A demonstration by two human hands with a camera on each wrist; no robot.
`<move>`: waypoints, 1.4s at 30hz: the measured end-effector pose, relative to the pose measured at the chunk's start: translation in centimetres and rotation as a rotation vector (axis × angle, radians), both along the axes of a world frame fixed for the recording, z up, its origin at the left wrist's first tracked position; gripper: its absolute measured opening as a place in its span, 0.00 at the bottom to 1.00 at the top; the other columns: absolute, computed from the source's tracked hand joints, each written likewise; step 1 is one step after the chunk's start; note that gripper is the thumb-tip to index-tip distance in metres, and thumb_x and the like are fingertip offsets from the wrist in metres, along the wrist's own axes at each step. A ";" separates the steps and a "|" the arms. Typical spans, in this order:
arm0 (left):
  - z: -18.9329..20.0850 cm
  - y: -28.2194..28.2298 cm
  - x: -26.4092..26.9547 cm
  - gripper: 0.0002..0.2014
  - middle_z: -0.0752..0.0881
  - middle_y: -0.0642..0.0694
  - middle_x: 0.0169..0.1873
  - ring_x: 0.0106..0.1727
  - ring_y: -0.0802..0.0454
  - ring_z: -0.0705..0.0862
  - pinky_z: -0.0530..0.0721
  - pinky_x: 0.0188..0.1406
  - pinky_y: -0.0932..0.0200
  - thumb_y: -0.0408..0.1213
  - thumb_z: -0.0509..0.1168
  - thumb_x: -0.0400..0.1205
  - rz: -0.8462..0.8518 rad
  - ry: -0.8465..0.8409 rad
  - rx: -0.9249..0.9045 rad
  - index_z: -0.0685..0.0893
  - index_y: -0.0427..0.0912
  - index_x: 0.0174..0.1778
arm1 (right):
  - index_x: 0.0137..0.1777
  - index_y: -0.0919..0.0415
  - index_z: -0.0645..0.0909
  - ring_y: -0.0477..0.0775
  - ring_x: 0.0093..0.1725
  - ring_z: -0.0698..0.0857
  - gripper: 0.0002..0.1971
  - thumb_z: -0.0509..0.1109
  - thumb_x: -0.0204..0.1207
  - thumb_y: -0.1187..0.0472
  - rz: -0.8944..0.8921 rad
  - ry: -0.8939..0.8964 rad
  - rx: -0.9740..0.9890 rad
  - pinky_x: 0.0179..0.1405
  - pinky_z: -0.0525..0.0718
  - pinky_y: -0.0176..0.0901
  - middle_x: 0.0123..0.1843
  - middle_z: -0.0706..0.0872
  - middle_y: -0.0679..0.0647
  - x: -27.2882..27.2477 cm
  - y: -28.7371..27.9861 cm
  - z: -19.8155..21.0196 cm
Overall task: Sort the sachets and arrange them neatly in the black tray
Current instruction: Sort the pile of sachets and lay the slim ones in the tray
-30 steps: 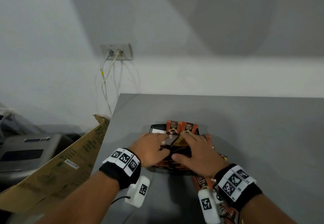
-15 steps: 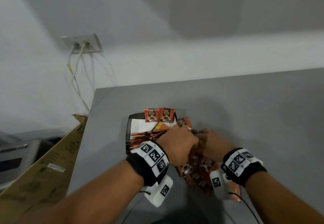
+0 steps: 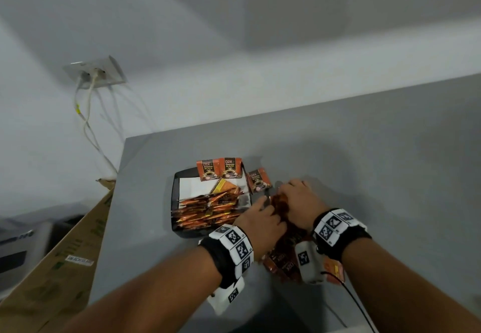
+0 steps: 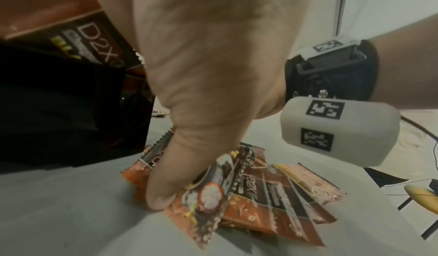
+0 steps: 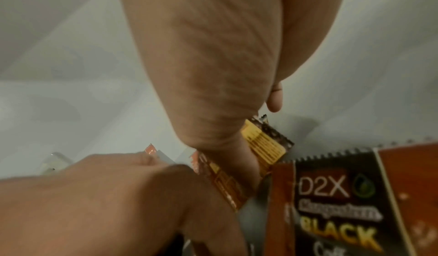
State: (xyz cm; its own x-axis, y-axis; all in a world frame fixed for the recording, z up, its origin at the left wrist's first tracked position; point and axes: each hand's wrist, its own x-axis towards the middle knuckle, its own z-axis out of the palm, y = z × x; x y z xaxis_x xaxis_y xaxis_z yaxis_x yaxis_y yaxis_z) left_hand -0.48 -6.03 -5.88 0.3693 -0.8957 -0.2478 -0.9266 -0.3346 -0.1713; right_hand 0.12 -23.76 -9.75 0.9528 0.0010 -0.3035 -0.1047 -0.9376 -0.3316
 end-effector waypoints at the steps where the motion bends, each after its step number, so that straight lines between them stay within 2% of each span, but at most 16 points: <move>1: -0.1 -0.1 0.0 0.13 0.89 0.45 0.57 0.65 0.41 0.80 0.57 0.83 0.37 0.39 0.60 0.86 0.002 -0.002 0.012 0.85 0.44 0.63 | 0.55 0.48 0.76 0.56 0.58 0.79 0.13 0.66 0.71 0.61 -0.019 -0.001 0.051 0.60 0.80 0.51 0.54 0.81 0.51 -0.1 0.1 0.6; 3: -0.3 -0.2 0.1 0.14 0.88 0.44 0.59 0.66 0.41 0.79 0.59 0.82 0.37 0.40 0.62 0.86 0.002 -0.022 0.045 0.84 0.45 0.65 | 0.50 0.52 0.78 0.56 0.49 0.84 0.07 0.69 0.76 0.65 -0.051 -0.009 0.129 0.47 0.81 0.45 0.46 0.85 0.51 -0.3 -0.3 1.9; 6: -0.2 -0.2 0.2 0.12 0.88 0.44 0.56 0.62 0.40 0.80 0.63 0.79 0.39 0.40 0.63 0.85 -0.007 -0.051 0.073 0.87 0.46 0.60 | 0.46 0.52 0.76 0.52 0.40 0.82 0.10 0.74 0.75 0.64 -0.096 -0.055 0.210 0.32 0.71 0.35 0.38 0.81 0.45 -0.8 -2.1 4.8; 8: -0.2 -0.2 0.2 0.10 0.87 0.44 0.54 0.60 0.41 0.79 0.65 0.77 0.39 0.39 0.64 0.84 -0.001 -0.043 0.085 0.88 0.45 0.57 | 0.48 0.51 0.78 0.46 0.40 0.81 0.11 0.77 0.74 0.61 -0.101 -0.039 0.236 0.33 0.71 0.36 0.40 0.82 0.44 -1.9 -3.4 6.9; 12: 0.3 -0.5 0.2 0.06 0.90 0.50 0.43 0.52 0.45 0.84 0.69 0.69 0.44 0.40 0.66 0.81 0.024 -0.015 0.026 0.88 0.49 0.49 | 0.54 0.50 0.79 0.48 0.45 0.84 0.09 0.75 0.76 0.59 -0.096 0.091 0.262 0.40 0.79 0.41 0.46 0.84 0.46 -5.2 -4.2 8.7; 15: 0.9 -1.2 0.1 0.08 0.88 0.47 0.48 0.51 0.44 0.84 0.73 0.64 0.44 0.38 0.62 0.82 0.066 0.111 -0.031 0.82 0.46 0.55 | 0.51 0.49 0.78 0.49 0.44 0.84 0.05 0.71 0.78 0.56 -0.113 0.206 0.215 0.38 0.78 0.38 0.44 0.83 0.46 -7.6 -3.5 7.8; 16: 1.3 -1.5 0.0 0.10 0.87 0.45 0.49 0.51 0.43 0.84 0.77 0.61 0.43 0.36 0.64 0.80 0.080 0.177 -0.052 0.79 0.46 0.57 | 0.49 0.49 0.78 0.49 0.44 0.83 0.02 0.69 0.80 0.56 -0.098 0.230 0.192 0.37 0.76 0.35 0.42 0.82 0.45 -8.3 -3.0 7.6; 18: 1.9 -1.9 -0.2 0.17 0.87 0.42 0.52 0.51 0.40 0.86 0.84 0.54 0.43 0.34 0.68 0.79 0.131 0.372 -0.080 0.76 0.45 0.63 | 0.44 0.47 0.74 0.50 0.47 0.82 0.06 0.66 0.82 0.57 -0.038 0.258 0.148 0.37 0.72 0.30 0.40 0.77 0.42 -9.0 -2.2 7.1; 21: 1.9 -2.6 -0.4 0.20 0.86 0.40 0.56 0.55 0.39 0.85 0.85 0.53 0.46 0.36 0.71 0.80 0.135 0.546 -0.025 0.76 0.43 0.68 | 0.50 0.44 0.72 0.48 0.52 0.83 0.08 0.70 0.79 0.54 -0.048 0.252 0.182 0.47 0.79 0.38 0.47 0.81 0.42 -9.4 -1.5 6.4; 23: 1.4 -2.7 -0.7 0.20 0.85 0.40 0.56 0.56 0.40 0.85 0.84 0.54 0.48 0.37 0.72 0.80 0.098 0.547 -0.025 0.78 0.43 0.68 | 0.55 0.42 0.77 0.44 0.52 0.85 0.12 0.73 0.73 0.51 -0.055 0.215 0.230 0.56 0.85 0.46 0.52 0.86 0.41 -9.5 -1.4 5.2; 26: 0.6 -2.5 -1.2 0.24 0.79 0.40 0.61 0.57 0.40 0.83 0.80 0.53 0.51 0.31 0.70 0.80 0.108 0.538 0.009 0.76 0.42 0.73 | 0.58 0.43 0.79 0.47 0.54 0.86 0.15 0.74 0.72 0.53 -0.094 0.184 0.233 0.57 0.86 0.48 0.54 0.86 0.43 -9.4 -1.2 3.7; 29: 0.5 -2.4 -1.2 0.27 0.74 0.38 0.62 0.55 0.39 0.83 0.79 0.47 0.52 0.31 0.70 0.79 0.120 0.467 0.028 0.72 0.42 0.75 | 0.53 0.49 0.77 0.49 0.50 0.83 0.12 0.76 0.73 0.55 -0.201 0.172 0.211 0.50 0.84 0.42 0.53 0.82 0.48 -9.1 -0.9 3.3; 34: 0.4 -2.1 -0.9 0.28 0.76 0.40 0.66 0.65 0.41 0.75 0.81 0.62 0.46 0.32 0.72 0.77 0.081 0.336 0.000 0.74 0.42 0.73 | 0.42 0.51 0.74 0.48 0.39 0.81 0.09 0.72 0.75 0.63 -0.221 0.136 0.205 0.35 0.75 0.36 0.41 0.82 0.48 -8.3 -0.5 3.1; 36: 0.6 -1.9 -0.9 0.24 0.80 0.42 0.64 0.65 0.42 0.75 0.80 0.61 0.46 0.33 0.70 0.78 0.057 0.310 0.004 0.75 0.42 0.72 | 0.39 0.49 0.75 0.49 0.38 0.81 0.11 0.74 0.71 0.63 -0.265 0.122 0.238 0.34 0.74 0.39 0.39 0.82 0.48 -8.2 -0.9 3.1; 40: 0.4 -1.7 -1.1 0.23 0.83 0.39 0.60 0.64 0.40 0.75 0.81 0.59 0.44 0.27 0.66 0.79 0.072 0.364 0.046 0.75 0.40 0.70 | 0.43 0.51 0.83 0.53 0.40 0.87 0.09 0.79 0.66 0.60 -0.355 0.094 0.389 0.40 0.85 0.49 0.39 0.88 0.51 -8.4 -2.0 4.8; 42: 0.4 -1.6 -1.2 0.19 0.84 0.39 0.57 0.62 0.40 0.76 0.80 0.55 0.49 0.27 0.67 0.79 0.078 0.378 0.025 0.77 0.38 0.67 | 0.41 0.55 0.83 0.52 0.37 0.86 0.06 0.78 0.68 0.62 -0.379 0.120 0.422 0.37 0.81 0.46 0.35 0.87 0.51 -8.6 -2.5 5.7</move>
